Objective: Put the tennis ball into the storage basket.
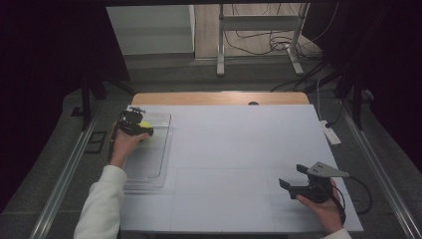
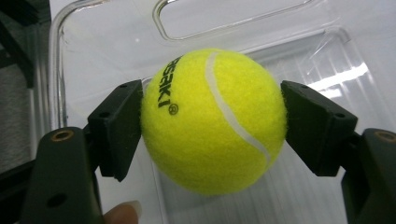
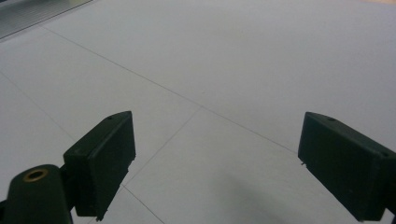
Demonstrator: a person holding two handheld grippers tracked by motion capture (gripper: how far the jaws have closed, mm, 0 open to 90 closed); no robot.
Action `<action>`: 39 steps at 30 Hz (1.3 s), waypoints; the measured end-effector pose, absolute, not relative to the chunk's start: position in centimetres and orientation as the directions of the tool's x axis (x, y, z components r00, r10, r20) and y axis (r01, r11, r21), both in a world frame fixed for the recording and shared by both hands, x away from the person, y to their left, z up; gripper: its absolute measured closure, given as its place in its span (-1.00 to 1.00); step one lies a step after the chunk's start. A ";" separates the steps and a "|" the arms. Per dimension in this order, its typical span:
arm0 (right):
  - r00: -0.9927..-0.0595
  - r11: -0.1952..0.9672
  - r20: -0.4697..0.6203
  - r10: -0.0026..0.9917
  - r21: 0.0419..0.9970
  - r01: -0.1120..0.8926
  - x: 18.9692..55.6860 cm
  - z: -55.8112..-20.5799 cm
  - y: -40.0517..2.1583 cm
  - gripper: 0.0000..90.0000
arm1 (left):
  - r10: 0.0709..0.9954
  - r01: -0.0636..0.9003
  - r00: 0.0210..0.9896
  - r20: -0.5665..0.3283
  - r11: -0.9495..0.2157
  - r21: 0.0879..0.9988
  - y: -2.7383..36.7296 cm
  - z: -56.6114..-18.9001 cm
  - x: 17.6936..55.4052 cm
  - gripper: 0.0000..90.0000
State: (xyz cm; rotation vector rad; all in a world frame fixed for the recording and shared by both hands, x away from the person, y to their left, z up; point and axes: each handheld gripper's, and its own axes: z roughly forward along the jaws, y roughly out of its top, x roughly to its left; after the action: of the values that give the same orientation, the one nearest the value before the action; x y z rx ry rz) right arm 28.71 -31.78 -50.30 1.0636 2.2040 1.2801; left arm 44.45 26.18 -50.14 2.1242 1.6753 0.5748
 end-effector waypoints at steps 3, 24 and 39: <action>-0.641 0.298 0.050 0.766 0.856 0.423 28.7 -50.3 -31.8 -0.74 | 0.975 0.812 0.208 0.082 -0.219 0.540 26.0 -49.8 44.3 -0.59; -0.641 0.299 0.046 0.766 0.857 0.419 28.7 -50.3 -31.8 -0.74 | 0.949 0.650 0.301 -0.097 -0.130 0.749 26.8 -46.4 38.7 -0.70; -0.641 0.304 0.041 0.767 0.855 0.420 28.7 -50.3 -31.8 -0.74 | 0.890 0.591 0.421 -0.179 -0.119 0.798 25.8 -46.1 33.7 -0.69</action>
State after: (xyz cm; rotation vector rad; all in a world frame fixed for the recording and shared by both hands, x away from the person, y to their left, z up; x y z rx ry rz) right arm 28.66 -31.76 -50.28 1.0615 2.2028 1.2709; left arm 33.73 25.79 -46.07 1.8180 1.2723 0.4379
